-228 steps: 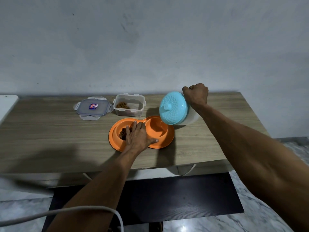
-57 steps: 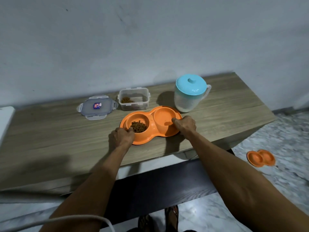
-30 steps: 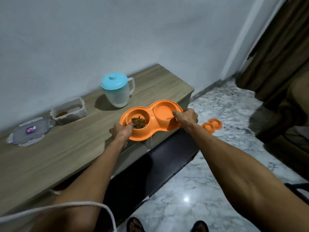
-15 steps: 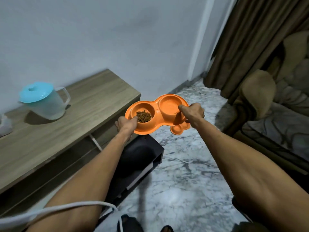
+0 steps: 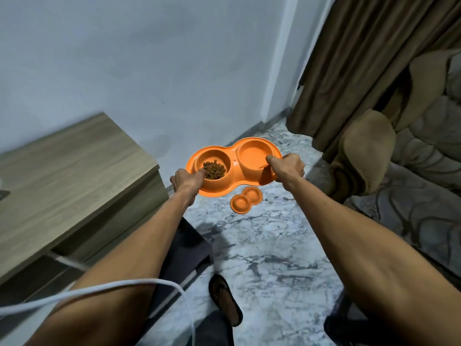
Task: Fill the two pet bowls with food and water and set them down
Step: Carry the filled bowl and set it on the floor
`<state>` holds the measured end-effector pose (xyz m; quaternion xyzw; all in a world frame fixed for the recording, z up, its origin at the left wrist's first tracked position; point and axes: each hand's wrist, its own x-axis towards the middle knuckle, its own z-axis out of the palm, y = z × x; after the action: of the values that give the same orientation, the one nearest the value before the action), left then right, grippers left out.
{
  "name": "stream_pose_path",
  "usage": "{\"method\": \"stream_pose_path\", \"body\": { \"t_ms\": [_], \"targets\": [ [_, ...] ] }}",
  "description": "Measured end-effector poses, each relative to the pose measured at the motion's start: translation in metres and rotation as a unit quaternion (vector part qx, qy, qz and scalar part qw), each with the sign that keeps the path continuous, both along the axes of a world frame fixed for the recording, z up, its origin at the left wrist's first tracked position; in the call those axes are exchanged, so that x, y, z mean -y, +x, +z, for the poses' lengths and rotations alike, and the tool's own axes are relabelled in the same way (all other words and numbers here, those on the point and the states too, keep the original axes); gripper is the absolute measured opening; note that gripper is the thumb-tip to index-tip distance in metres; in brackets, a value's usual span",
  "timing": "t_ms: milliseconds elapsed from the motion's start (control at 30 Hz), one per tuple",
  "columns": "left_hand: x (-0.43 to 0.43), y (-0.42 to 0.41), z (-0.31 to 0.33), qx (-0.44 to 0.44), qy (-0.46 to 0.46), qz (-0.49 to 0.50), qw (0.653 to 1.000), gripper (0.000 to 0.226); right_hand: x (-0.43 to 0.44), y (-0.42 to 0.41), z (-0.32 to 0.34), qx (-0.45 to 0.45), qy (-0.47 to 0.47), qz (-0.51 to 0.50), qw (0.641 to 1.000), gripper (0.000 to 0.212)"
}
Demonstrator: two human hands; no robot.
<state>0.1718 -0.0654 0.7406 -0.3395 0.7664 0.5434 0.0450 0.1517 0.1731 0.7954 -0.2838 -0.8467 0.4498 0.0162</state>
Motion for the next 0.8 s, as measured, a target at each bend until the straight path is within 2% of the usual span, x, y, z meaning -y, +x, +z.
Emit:
{"method": "stream_pose_path", "body": {
  "t_ms": [200, 467, 633, 733, 800],
  "targets": [
    [-0.018, -0.089, -0.015, 0.011, -0.005, 0.02, 1.0, 0.047, -0.012, -0.098, -0.015, 0.016, 0.0, 0.018, 1.0, 0.04],
    [-0.013, -0.174, -0.054, 0.035, -0.025, 0.083, 0.996, 0.055, -0.002, -0.212, -0.063, 0.046, -0.012, 0.077, 0.996, 0.044],
    [-0.007, -0.22, -0.117, 0.024, -0.03, 0.15, 0.988, 0.053, 0.018, -0.285, -0.123, 0.06, -0.013, 0.132, 0.989, 0.038],
    [-0.007, -0.245, -0.169, 0.009, -0.011, 0.194, 0.981, 0.026, 0.03, -0.332, -0.187, 0.084, -0.016, 0.165, 0.983, 0.041],
    [-0.007, -0.255, -0.21, 0.004, -0.01, 0.215, 0.977, 0.021, 0.034, -0.353, -0.234, 0.101, -0.018, 0.184, 0.977, 0.051]
  ]
}}
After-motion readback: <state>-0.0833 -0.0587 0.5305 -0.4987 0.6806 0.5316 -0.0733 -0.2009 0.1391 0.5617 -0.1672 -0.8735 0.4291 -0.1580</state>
